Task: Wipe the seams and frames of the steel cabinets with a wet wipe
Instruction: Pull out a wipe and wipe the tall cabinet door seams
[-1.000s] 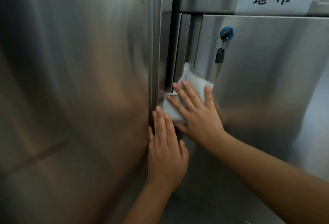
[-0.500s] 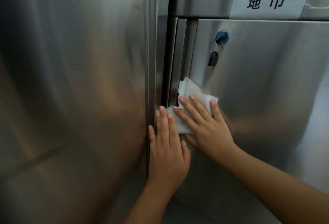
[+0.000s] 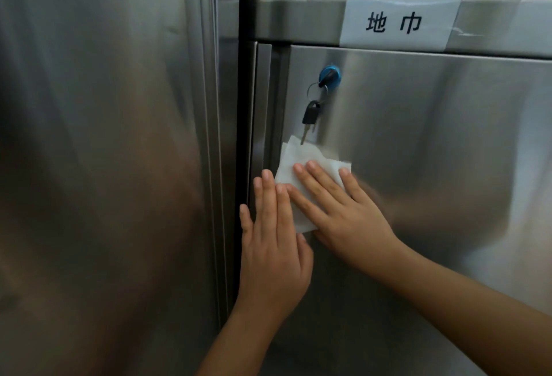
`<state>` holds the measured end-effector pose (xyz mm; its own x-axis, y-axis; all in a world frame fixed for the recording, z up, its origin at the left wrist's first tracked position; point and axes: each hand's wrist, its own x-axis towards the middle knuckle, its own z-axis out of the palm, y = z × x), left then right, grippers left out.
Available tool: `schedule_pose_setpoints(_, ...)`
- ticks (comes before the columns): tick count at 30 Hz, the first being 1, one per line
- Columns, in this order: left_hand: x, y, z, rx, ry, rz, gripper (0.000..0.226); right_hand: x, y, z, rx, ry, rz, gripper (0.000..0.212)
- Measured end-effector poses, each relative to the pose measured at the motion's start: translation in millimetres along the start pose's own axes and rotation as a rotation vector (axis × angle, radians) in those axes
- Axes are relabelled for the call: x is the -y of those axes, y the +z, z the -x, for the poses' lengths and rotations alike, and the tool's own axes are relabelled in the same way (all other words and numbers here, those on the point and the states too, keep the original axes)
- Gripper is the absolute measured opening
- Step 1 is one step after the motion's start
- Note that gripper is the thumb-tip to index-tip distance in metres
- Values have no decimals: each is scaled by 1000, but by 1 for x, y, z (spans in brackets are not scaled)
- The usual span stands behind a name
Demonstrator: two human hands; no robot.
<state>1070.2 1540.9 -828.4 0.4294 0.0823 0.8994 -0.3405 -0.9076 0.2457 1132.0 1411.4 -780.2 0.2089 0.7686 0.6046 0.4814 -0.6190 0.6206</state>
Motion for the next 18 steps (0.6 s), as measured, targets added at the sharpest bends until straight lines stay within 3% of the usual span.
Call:
schedule_pose_setpoints(6,-2,-20,-12,69,56,-54,70,-16,-7,3,-17,-121,-39,47)
schedule_pose_setpoints(10,-9,-40,-27,57,0,-20,64,-18,-20,1,-32,-191,-128,42)
schedule_pose_setpoints(18,-40,-112,-76,124,-126,145,56,-13,-95,-47,-137,-155,-434,27)
